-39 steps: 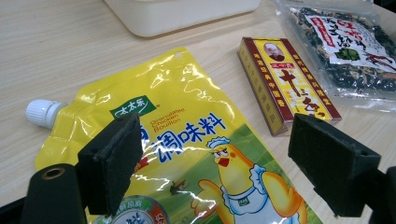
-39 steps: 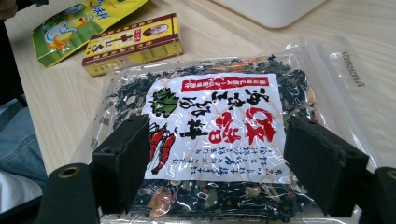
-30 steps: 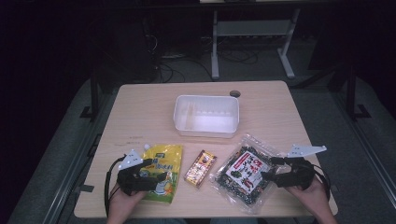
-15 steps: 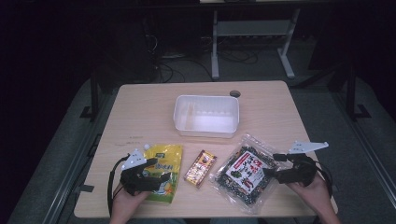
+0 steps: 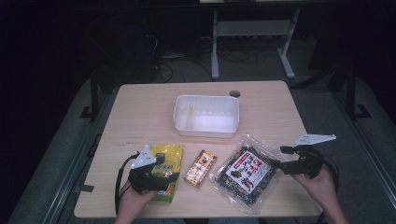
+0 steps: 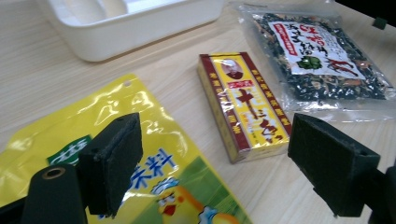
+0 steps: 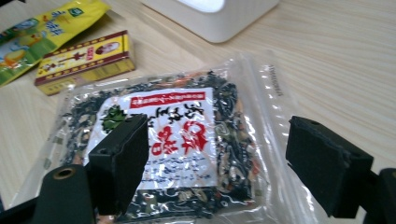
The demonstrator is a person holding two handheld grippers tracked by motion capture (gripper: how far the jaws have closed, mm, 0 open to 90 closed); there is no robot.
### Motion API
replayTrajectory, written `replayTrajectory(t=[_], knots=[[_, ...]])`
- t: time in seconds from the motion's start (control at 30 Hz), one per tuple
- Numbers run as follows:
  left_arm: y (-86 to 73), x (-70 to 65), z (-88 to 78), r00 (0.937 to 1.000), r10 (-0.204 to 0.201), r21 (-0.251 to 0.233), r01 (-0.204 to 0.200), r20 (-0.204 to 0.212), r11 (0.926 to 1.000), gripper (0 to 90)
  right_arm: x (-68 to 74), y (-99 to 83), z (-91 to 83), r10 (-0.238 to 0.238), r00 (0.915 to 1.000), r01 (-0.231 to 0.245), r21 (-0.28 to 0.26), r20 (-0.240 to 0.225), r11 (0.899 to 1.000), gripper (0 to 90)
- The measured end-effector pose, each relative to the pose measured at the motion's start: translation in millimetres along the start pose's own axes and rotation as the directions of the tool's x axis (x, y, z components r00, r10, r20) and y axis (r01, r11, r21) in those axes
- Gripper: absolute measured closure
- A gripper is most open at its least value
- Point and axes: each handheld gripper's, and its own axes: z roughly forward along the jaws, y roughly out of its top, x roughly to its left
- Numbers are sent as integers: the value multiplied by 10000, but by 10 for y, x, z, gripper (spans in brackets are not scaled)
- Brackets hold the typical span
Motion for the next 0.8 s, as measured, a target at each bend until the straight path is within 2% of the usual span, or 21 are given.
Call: replayTrajectory(t=[0.07,0.1,0.27,0.8], knots=[[10,-17,13,10000,70,45,-70,17,10000,175,-10,7,-3,35,10000,-35,82,74,10000,208],[30,-46,36,9998,170,108,-171,80,9998,174,-36,13,-8,54,9997,-60,245,254,9997,209],[69,-86,50,9992,378,180,-380,158,9991,175,-74,0,-8,118,9991,-134,417,397,9990,213],[181,-162,118,9977,538,227,-548,404,9982,175,-258,43,-30,357,9947,-449,951,963,9945,223]])
